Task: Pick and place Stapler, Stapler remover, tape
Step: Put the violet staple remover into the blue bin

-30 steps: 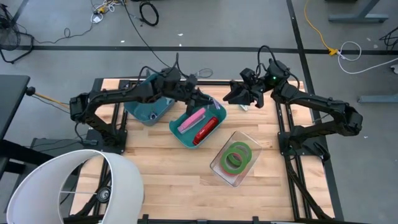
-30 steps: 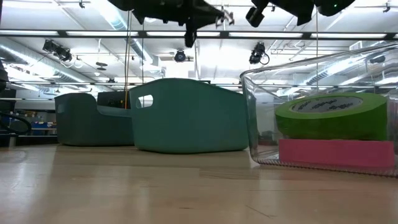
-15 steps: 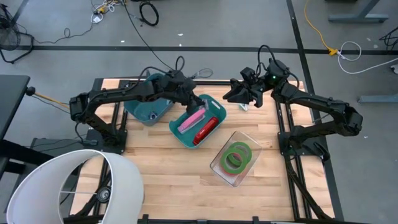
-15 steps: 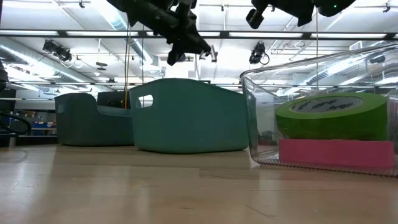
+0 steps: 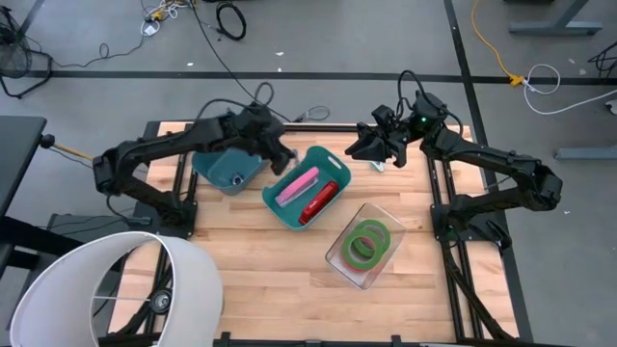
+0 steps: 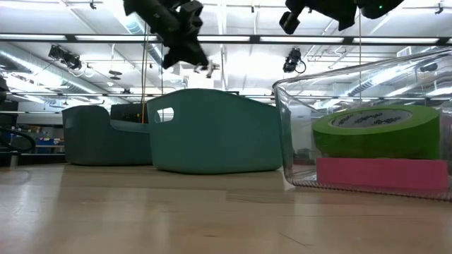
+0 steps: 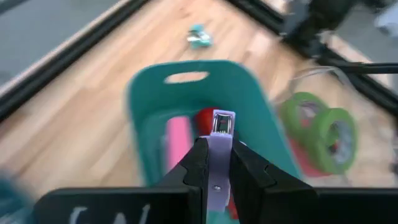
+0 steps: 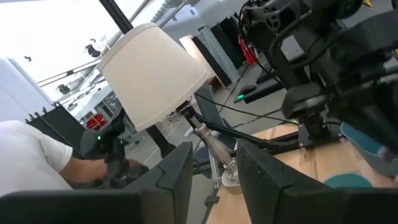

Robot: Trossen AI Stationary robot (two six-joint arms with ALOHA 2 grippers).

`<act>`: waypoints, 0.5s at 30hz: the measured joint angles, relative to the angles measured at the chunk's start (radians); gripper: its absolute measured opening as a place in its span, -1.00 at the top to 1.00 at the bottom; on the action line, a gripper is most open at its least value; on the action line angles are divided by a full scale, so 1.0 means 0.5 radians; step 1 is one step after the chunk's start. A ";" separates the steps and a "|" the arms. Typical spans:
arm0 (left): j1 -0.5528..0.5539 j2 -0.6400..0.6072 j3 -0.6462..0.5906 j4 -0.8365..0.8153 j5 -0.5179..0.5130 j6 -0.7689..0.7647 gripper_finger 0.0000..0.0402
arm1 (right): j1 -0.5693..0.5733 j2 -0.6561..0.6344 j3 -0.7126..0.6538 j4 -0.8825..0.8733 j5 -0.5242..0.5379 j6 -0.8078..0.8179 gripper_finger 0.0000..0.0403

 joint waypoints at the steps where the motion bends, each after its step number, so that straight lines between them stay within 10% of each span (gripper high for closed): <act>1: 0.015 -0.025 0.000 -0.053 -0.040 0.003 0.76 | 0.000 0.000 0.000 -0.001 0.000 -0.004 0.39; 15: 0.106 -0.153 -0.001 -0.733 -0.429 0.041 0.76 | -0.004 0.000 0.000 -0.057 0.162 -0.083 0.39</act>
